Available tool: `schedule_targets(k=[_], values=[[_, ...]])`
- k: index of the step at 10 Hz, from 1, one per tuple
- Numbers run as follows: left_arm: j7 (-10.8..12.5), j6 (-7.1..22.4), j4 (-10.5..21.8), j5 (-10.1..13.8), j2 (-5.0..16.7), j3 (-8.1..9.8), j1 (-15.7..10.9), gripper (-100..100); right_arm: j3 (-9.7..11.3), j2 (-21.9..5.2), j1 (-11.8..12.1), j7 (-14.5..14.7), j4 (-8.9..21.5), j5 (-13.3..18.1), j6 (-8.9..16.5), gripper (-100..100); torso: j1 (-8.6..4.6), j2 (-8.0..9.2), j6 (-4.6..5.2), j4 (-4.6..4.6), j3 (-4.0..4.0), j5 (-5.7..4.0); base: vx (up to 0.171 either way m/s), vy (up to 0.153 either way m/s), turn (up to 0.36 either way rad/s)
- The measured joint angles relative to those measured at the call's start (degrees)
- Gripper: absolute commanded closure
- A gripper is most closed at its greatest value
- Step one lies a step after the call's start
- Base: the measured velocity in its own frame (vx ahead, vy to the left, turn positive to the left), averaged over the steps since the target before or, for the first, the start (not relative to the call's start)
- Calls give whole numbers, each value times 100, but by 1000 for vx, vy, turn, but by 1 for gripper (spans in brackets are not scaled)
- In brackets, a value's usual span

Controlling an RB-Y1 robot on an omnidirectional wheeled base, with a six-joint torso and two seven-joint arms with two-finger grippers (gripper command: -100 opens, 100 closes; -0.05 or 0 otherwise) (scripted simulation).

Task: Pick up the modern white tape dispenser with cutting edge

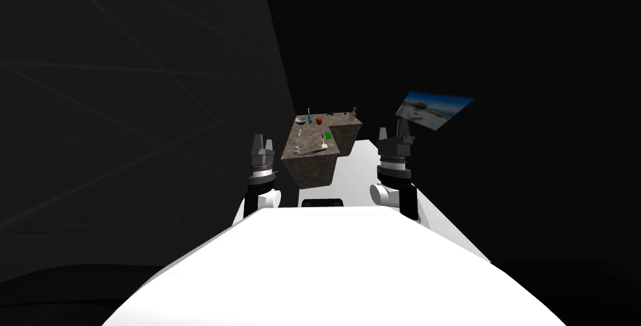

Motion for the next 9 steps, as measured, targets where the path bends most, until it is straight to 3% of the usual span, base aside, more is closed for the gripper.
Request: schedule_targets(k=[4, 7, 9], values=[[177, 216, 109, 289, 499, 105, 452, -100, 1, 0, -1, 0, 0, 0, 0, 0, -17, 9, 1, 2, 5, -4, -14, -54, -227], [331, 600, 189, 592, 963, 210, 868, -100, 1, 1, -1, 0, 0, 0, 0, 0, -32, 10, 3, 2, 6, -8, -13, -77, -223], [421, 615, 392, 732, 1218, 270, 1075, -100, 0, 0, -1, 0, 0, 0, 0, 0, -14, 10, 1, 2, 6, -4, -9, -35, -144]])
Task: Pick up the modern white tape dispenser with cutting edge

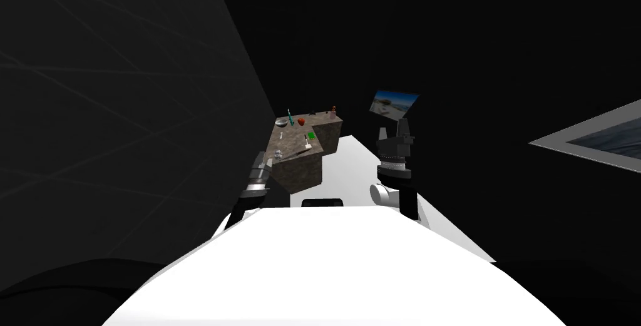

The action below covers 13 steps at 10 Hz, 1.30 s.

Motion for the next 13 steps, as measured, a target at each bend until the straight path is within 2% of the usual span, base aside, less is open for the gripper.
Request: schedule_targets(k=[2, 5, 8, 9, 12, 13], values=[[44, 126, -29, 108, 188, 10, 275, -100, 0, 0, 0, 0, 0, 0, 0, 0, 1, -2, 0, 0, -1, 0, -9, -61, -291], [186, 330, 90, 377, 639, 122, 763, -100, 0, 0, 0, 0, 0, 0, 0, 0, -3, -2, -1, 0, -1, -1, 0, -50, -133], [287, 607, 157, 580, 1008, 236, 1024, -100, -1, 0, 1, 0, 0, 0, 0, 0, 4, -2, -4, 0, -1, 1, -3, -44, -198], [333, 682, 186, 675, 1182, 286, 1190, -100, 0, 0, 0, 0, 0, 0, 0, 0, 2, 0, 0, 0, 0, 0, 11, -62, -344], [462, 1084, 216, 968, 1690, 460, 1613, -100, 0, 0, 1, 0, 0, 0, 0, 0, -5, -6, 0, -1, -3, -1, 10, -51, -138], [472, 1188, 257, 1006, 1796, 467, 1672, -100, -1, 0, 1, 0, 0, 0, 0, 0, 2, -5, -5, 0, -3, 0, 8, -43, -199]])
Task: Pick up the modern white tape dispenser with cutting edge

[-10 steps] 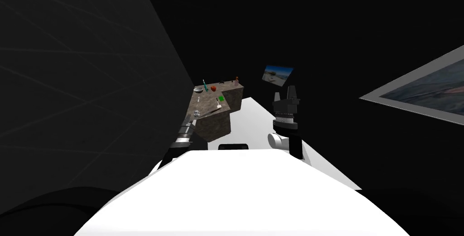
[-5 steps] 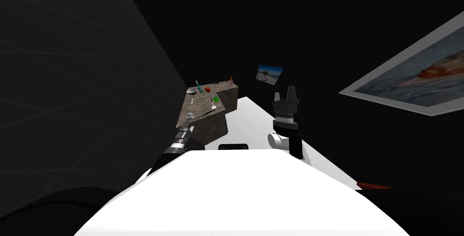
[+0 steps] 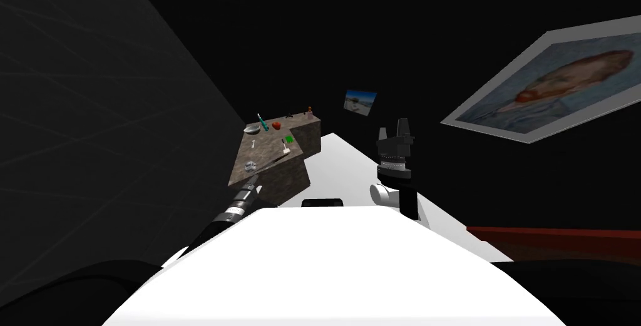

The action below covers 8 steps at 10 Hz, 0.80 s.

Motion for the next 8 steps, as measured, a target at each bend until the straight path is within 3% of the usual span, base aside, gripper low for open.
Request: schedule_targets(k=[3, 8], values=[[141, 180, 119, 270, 555, 181, 415, -100, 0, 0, -1, 0, 0, 0, 0, 0, 6, -1, 4, 0, 0, 1, 9, -27, -137], [208, 571, 119, 534, 1176, 356, 1137, -100, 0, 0, 0, 0, 0, 0, 0, 0, 9, -2, 0, 0, -1, 2, 13, -24, -145]])
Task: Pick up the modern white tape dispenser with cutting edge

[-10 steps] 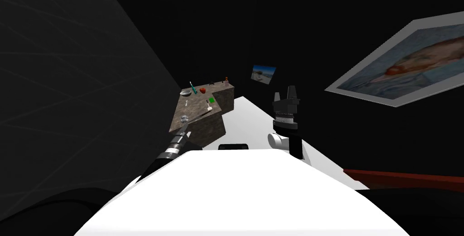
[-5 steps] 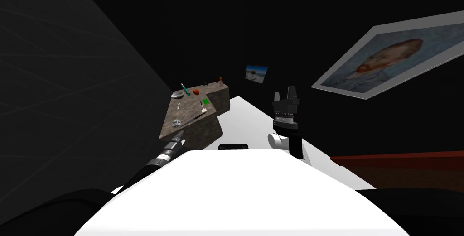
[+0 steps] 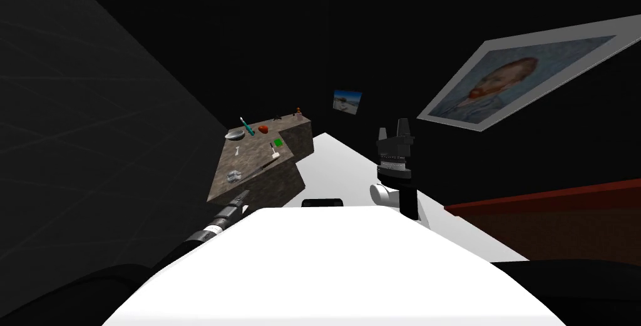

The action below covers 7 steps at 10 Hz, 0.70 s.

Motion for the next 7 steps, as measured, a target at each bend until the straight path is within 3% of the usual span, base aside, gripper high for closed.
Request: schedule_targets(k=[1, 7], values=[[16, 104, -18, 75, 150, 73, 213, -100, 0, 0, 0, 0, 0, 0, 0, 0, 0, 0, 2, 0, 0, -1, 10, -13, -89], [106, 719, 10, 408, 992, 373, 841, -100, 0, 0, 0, 0, 0, 0, 0, 0, 6, -4, 1, -1, -2, 1, 17, -7, -109]])
